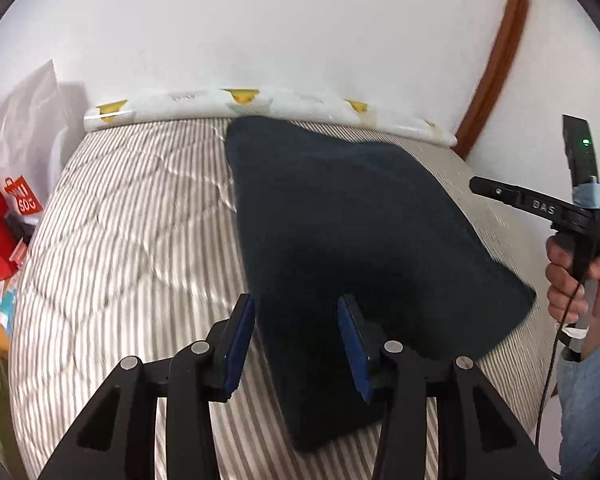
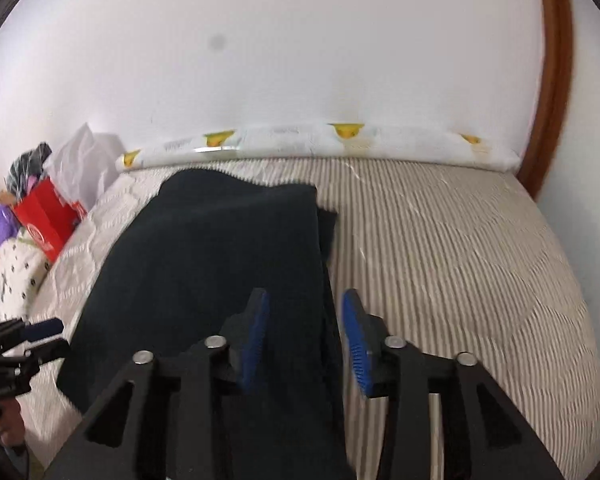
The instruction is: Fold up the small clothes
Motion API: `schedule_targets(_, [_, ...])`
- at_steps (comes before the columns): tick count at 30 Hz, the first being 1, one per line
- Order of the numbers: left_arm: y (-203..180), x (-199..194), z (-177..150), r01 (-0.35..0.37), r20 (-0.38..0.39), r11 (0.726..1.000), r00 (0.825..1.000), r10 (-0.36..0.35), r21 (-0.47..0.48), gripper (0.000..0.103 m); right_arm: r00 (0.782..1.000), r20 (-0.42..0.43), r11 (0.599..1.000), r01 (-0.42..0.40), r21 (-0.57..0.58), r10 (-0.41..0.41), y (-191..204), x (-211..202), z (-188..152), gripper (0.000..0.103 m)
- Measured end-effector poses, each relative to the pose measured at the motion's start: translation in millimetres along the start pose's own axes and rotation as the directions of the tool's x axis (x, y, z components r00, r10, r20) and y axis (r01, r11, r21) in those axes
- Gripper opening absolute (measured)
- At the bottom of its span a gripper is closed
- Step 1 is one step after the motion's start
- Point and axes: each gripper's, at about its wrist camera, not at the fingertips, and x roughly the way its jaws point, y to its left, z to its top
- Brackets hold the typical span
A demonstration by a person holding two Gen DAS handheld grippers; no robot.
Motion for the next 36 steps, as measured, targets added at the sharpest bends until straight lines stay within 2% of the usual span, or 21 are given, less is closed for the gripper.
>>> schedule_targets(5, [8.6,19.6,31.2,-0.022,0.004,1.0,1.0,0.022,0.001,0.045,0.999,-0.041,0.999,-0.01,0.033,0.012,-5.7,47.2,41.6,0.045])
schedule_targets(8, [9.2,29.3,42.0,-0.027,0.004,1.0,1.0,0.027,0.016,0.045,0.998,-0.068,0.999,-0.004,0.038,0.007,-4.0,71.3,51.8,0.046])
schedule_targets(11, [11.1,41.0,49.1,-0.022,-0.002,1.0,1.0,0.022,0.022,0.045,0.991,-0.129,0.996,-0.034,0.085,0.045,-10.7,103.4,58.8,0.046])
schedule_targets(15, [15.0,52.3,52.5,-0.01,-0.015,1.0,1.0,0.01,0.013,0.045,0.982,-0.154,0.985,-0.083,0.149,0.106,-19.1,127.2,65.1,0.047])
schedule_targets(16, [15.8,55.2,52.4,-0.006,-0.019,1.0,1.0,0.006,0.01,0.045,0.981,-0.155,0.983,-0.094,0.16,0.119,-20.3,131.4,66.8,0.045])
schedule_targets(17, [16.5,57.1,52.1,-0.003,-0.021,1.0,1.0,0.003,0.008,0.045,0.979,-0.157,0.982,-0.102,0.161,0.127,-20.3,134.1,68.2,0.031])
schedule_targets(19, [17.5,59.6,50.3,0.002,-0.024,1.0,1.0,-0.002,0.001,0.046,0.974,-0.152,0.982,-0.148,0.121,0.166,-13.8,135.3,71.4,0.009])
schedule_targets(20, [18.2,59.9,50.0,0.005,-0.023,1.0,1.0,-0.005,-0.002,0.047,0.976,-0.144,0.985,-0.154,0.083,0.164,-9.8,133.4,73.5,0.007])
schedule_targets(22, [19.1,60.4,48.2,0.019,-0.024,1.0,1.0,-0.019,-0.012,0.049,0.987,-0.061,0.989,-0.146,0.003,0.145,-10.4,114.9,77.4,0.007])
schedule_targets(24, [17.2,62.8,45.9,0.032,-0.036,0.999,0.999,-0.032,-0.014,0.049,0.991,-0.031,0.991,-0.131,-0.002,0.131,-21.9,109.0,80.9,0.007])
schedule_targets(27, [12.4,63.0,43.1,-0.006,-0.038,1.0,0.999,0.006,0.009,0.049,0.987,-0.08,0.988,-0.135,0.077,0.141,-33.6,128.9,79.2,0.01])
schedule_targets(29, [12.7,60.0,41.2,-0.009,-0.038,1.0,0.999,0.01,0.006,0.049,0.986,-0.128,0.993,-0.096,0.072,0.104,-32.0,134.6,76.8,0.023])
schedule_targets(34, [13.7,49.7,31.9,-0.005,-0.033,1.0,0.999,0.006,0.006,0.05,0.991,-0.094,0.991,-0.085,0.101,0.094,-43.4,90.1,61.1,0.034])
schedule_targets(36, [13.4,46.3,27.0,0.0,-0.031,1.0,1.0,0.0,-0.001,0.05,0.99,-0.1,0.99,-0.092,0.106,0.103,-48.2,75.0,46.4,0.035])
